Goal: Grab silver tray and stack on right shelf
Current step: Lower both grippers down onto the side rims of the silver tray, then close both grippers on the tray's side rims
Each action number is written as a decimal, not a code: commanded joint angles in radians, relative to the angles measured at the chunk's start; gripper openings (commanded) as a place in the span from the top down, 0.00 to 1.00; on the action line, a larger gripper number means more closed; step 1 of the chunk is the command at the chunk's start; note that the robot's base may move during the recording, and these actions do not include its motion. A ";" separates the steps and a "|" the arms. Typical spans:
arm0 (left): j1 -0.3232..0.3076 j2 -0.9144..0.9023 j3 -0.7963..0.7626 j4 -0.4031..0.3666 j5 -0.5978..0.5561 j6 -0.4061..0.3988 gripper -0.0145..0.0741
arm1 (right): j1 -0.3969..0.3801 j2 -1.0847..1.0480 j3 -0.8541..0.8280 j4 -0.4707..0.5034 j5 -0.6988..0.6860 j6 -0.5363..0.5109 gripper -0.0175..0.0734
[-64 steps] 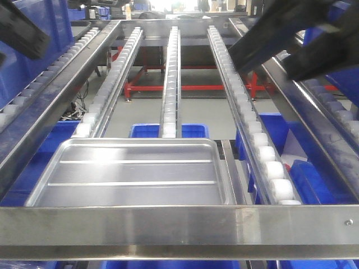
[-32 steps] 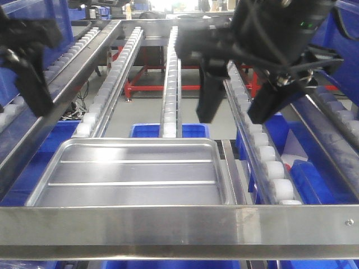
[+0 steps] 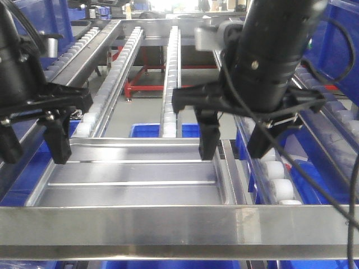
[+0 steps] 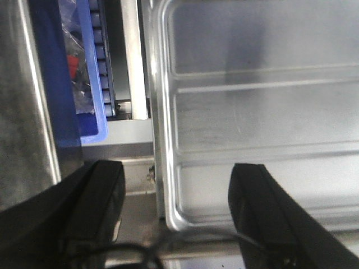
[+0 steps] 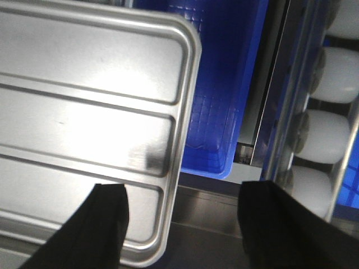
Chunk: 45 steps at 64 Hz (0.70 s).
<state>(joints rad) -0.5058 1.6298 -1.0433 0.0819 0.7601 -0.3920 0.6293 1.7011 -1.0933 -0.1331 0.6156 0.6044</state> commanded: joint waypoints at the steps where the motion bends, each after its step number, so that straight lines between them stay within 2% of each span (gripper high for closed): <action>1: -0.008 -0.021 -0.031 0.005 -0.043 -0.033 0.48 | -0.002 -0.025 -0.035 -0.014 -0.047 0.001 0.24; 35: 0.001 0.077 -0.031 0.006 -0.093 -0.036 0.48 | -0.003 0.057 -0.035 -0.018 -0.100 0.001 0.24; 45: 0.003 0.083 -0.031 0.020 -0.095 -0.060 0.48 | -0.003 0.057 -0.035 -0.029 -0.105 0.001 0.24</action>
<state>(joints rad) -0.5058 1.7432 -1.0500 0.0838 0.6890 -0.4314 0.6293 1.8020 -1.0994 -0.1375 0.5468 0.6067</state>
